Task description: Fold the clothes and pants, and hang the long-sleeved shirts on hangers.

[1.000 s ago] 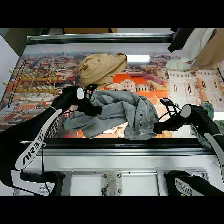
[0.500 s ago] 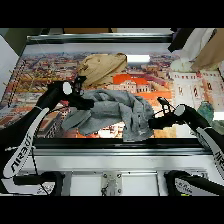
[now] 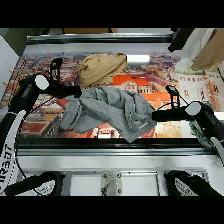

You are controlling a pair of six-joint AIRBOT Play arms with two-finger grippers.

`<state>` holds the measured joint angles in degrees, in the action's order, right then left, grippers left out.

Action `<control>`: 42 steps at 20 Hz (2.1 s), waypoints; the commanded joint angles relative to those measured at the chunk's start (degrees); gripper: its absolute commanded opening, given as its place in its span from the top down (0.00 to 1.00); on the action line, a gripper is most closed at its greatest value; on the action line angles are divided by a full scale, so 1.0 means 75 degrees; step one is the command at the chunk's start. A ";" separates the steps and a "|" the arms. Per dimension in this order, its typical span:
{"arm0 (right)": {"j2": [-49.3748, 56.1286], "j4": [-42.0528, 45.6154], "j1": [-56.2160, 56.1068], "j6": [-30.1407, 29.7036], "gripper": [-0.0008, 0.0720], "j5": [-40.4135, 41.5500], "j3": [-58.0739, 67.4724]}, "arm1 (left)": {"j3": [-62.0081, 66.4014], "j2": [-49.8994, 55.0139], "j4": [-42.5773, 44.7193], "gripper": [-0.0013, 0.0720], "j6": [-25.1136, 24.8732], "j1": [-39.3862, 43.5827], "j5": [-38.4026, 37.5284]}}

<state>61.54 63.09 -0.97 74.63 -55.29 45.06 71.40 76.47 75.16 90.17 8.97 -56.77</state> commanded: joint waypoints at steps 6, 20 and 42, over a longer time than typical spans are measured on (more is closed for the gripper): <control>-0.0172 -0.0052 -0.0026 0.0175 0.96 -0.0064 0.0015 | -0.0746 -0.0119 0.0478 0.06 0.1370 0.3995 0.0449; -0.0490 -0.0050 -0.0026 0.0286 0.96 -0.0067 0.0015 | 0.1072 0.3092 0.2177 0.06 0.2897 0.6916 0.0227; -0.0487 0.1999 -0.0009 0.1198 0.96 -0.0294 -0.0006 | 0.0705 0.1116 0.2241 0.96 0.3494 0.5254 -0.0621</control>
<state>57.91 75.48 -1.04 82.54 -57.43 45.12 77.23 86.50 91.92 116.38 48.60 -59.66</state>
